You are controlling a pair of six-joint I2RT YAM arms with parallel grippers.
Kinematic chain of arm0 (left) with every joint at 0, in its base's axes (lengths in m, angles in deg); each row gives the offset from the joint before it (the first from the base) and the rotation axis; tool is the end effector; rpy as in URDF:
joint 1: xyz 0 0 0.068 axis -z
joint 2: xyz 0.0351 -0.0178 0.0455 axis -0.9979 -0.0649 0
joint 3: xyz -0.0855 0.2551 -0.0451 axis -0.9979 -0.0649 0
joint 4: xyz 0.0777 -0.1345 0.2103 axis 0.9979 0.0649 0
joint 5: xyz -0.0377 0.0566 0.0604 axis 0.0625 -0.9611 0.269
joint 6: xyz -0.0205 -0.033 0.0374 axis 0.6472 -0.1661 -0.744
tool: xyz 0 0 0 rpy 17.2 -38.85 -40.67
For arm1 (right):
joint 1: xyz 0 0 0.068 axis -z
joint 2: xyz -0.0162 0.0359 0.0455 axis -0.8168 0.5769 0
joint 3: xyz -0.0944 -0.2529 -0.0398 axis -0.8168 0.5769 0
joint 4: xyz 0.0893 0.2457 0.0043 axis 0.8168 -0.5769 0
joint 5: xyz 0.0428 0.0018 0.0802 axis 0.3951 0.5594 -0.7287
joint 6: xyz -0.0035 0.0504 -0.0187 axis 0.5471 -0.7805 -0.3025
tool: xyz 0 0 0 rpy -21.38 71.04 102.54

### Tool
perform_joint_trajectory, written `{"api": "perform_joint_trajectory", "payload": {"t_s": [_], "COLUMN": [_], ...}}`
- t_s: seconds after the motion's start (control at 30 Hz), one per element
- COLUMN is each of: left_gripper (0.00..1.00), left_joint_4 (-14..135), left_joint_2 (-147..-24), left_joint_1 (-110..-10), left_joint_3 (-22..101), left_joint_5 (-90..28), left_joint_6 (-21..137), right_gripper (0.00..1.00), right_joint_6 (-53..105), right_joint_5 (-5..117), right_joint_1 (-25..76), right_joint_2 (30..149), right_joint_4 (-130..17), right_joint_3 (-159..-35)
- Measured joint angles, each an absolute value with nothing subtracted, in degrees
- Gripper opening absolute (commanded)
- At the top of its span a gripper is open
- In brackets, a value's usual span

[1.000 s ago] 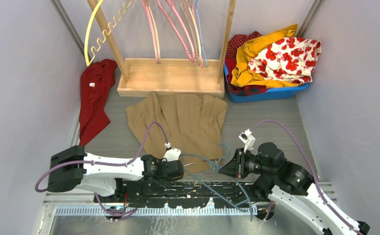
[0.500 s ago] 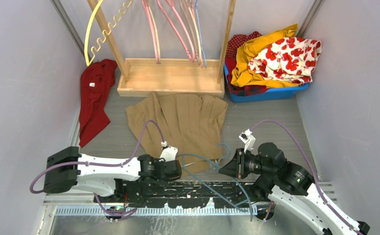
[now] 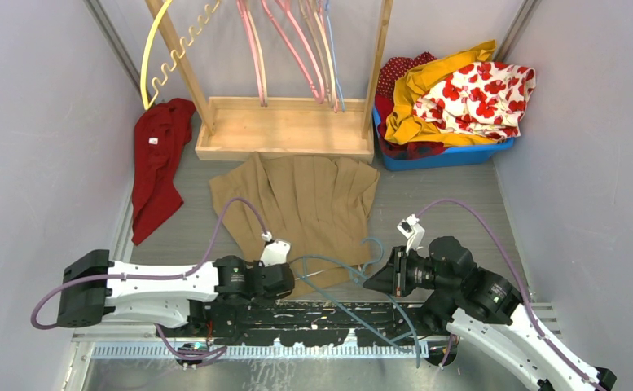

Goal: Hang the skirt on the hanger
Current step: Hang the skirt on the hanger.

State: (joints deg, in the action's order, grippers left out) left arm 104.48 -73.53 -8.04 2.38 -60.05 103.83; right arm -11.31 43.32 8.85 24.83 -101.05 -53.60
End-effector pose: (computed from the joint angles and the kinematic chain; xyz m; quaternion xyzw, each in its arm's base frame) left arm 0.0497 -0.1773 0.1854 0.1419 0.9590 -0.0920 0.2275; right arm 0.0462 0.0656 0.2601 -0.1020 0.8468 0.4616 0.2437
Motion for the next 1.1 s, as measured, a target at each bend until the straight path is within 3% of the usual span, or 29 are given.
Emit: {"api": "perform_joint_trajectory", "payload": {"t_s": [0.17,0.33,0.8,1.1], "left_gripper": [0.42,0.45,0.34,0.20], "left_joint_4": [103.49,103.14,102.68,102.20], "left_joint_2": [-76.02,-76.52,-85.46,-87.82], "left_joint_1": [-8.02,-8.02,-8.02,-7.87], "left_joint_3": [2.38,2.75,5.46,6.90], "left_joint_5": [-56.66,-55.11,-53.51,-53.07], "left_joint_6": [100.74,98.27,93.57,92.72], "right_gripper": [0.01,0.01,0.01,0.01], "right_joint_6": [-11.31,-11.31,-11.31,-11.31], "right_joint_5": [43.30,43.30,43.60,44.17], "right_joint_1": [8.85,8.85,8.85,8.85], "right_joint_2": [24.85,24.85,24.83,24.63], "right_joint_4": [-100.85,-100.59,-100.70,-101.40], "right_joint_3": [-53.60,-53.60,-53.60,-53.57]}}
